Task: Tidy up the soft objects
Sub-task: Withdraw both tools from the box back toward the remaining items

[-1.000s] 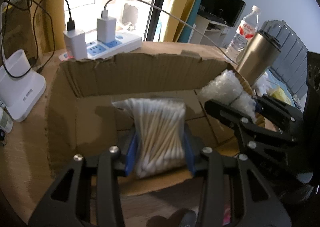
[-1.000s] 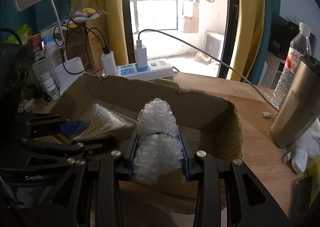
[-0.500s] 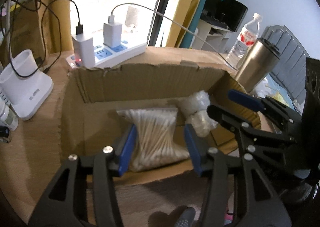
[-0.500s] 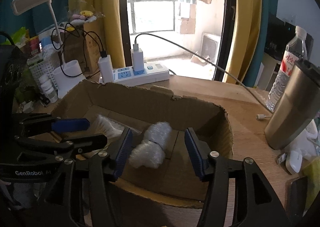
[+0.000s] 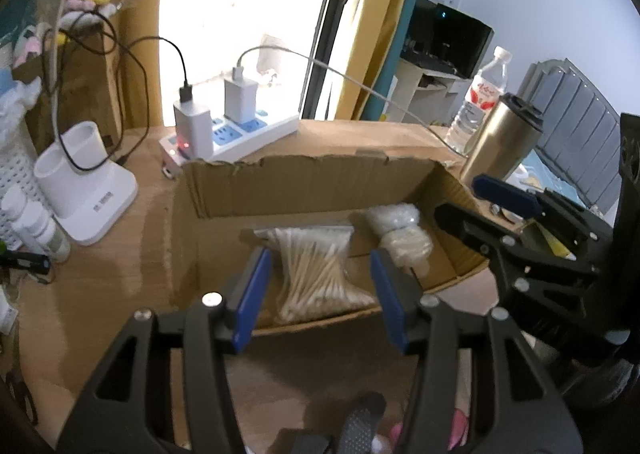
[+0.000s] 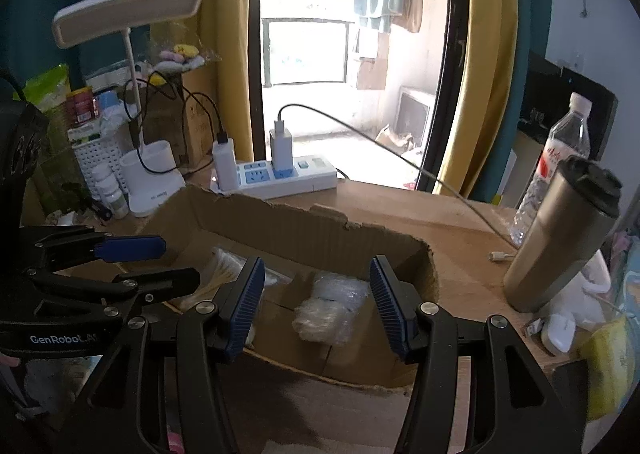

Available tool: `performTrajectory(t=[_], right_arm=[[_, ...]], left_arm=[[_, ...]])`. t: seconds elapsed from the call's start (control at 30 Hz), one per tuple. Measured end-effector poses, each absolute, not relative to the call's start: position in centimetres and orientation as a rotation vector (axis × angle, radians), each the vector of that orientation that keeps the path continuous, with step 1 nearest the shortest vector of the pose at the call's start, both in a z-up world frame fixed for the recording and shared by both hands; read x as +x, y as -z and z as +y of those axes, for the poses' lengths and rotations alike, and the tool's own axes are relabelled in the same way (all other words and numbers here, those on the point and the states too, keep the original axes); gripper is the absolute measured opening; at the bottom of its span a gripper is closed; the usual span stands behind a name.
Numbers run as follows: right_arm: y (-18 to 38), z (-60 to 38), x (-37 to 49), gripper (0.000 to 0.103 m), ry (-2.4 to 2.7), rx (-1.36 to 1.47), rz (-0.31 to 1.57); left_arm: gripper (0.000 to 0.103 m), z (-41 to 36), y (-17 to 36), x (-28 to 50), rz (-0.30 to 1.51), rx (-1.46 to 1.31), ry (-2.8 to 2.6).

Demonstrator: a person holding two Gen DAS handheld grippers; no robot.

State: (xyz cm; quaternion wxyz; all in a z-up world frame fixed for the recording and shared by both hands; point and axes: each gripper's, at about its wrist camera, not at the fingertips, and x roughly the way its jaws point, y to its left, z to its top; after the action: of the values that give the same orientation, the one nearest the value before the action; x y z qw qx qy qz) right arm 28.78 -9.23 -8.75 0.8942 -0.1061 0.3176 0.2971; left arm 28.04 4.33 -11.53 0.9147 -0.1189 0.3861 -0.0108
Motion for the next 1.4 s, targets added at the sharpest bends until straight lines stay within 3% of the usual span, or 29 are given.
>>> performTrajectory(t=[0.07,1.4], right_arm=[[8.3,-9.5,28.2,0.058,-0.616,-0.223,0.649],[5.8,-12.8,18.4,0.065,-0.565,-0.22,0.604]], left_arm=[[0.071,4.4,11.0,27.4,0.779,-0.245,0.019],[0.071,3.7,8.5,17.2,0.68,-0.255,-0.01]])
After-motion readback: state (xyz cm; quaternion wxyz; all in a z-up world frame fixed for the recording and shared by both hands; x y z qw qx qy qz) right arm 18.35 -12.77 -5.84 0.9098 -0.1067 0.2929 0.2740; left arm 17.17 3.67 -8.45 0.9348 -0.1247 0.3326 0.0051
